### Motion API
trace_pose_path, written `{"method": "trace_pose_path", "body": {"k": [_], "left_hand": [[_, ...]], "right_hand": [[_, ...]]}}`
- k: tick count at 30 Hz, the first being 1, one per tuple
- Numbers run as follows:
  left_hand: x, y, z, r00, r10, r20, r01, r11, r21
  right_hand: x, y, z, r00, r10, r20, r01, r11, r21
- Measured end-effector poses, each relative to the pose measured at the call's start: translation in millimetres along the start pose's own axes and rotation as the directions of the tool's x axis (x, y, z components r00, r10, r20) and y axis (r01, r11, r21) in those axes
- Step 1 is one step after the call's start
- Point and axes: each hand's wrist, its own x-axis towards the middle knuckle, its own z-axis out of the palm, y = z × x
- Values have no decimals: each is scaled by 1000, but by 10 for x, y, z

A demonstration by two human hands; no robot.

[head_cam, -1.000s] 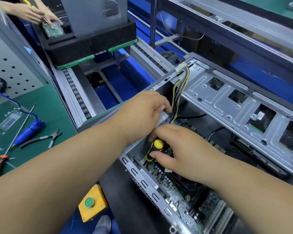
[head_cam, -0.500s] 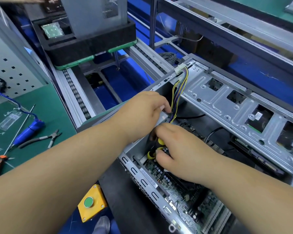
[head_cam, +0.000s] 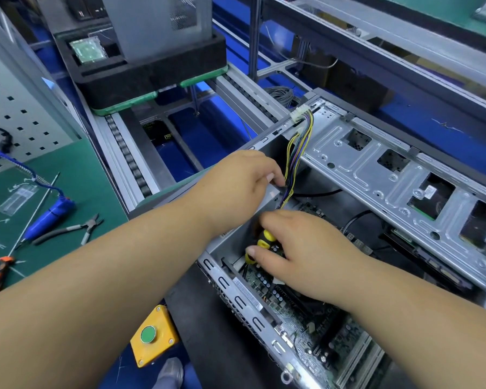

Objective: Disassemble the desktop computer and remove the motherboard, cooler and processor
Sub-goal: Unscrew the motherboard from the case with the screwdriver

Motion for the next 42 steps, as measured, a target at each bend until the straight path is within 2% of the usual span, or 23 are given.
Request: {"method": "trace_pose_path", "body": {"k": [2,7,10,13,19,22,25,31,34,38,42], "left_hand": [[-3,-2,4,1000,1,-9,-1,1000,-2],[-2,-1,6,1000,2,-15,-2,1000,-10],[-6,0,4,1000,-5,-18,4,1000,-9],[-4,-3,3,1000,-6,-11,6,1000,-4],[-2,-6,8,1000,-9,-16,9,1000,-8],[-1,-12,13,1000,-3,-13,3,1000,-2],[0,-16,16,1000,-5,-12,5,1000,7],[3,-9,8,1000,-4,-10,4,1000,-3],[0,-7,9,1000,2,-11,-2,1000,-7],[-2,-12,12,1000,-5,-11,5,1000,-2],[-3,-14,12,1000,-9,-12,9,1000,-7]], "right_hand": [[20,11,-8,999,45,4,-45,999,-14],[8,-15,-26,1000,10,9,-11,987,163],[-17,-46,5,999,-31,-21,32,996,81],[4,-14,32,999,36,-32,-37,998,-47],[19,-9,11,999,23,-46,-14,983,183],[0,-6,35,999,1,-46,4,995,103],[5,24,59,997,57,-48,-57,998,-2],[21,16,26,997,67,-35,-59,979,194],[8,6,31,999,36,-37,-29,985,168],[12,35,61,996,70,-59,-67,997,49],[24,33,40,996,81,-44,-72,980,185]]}}
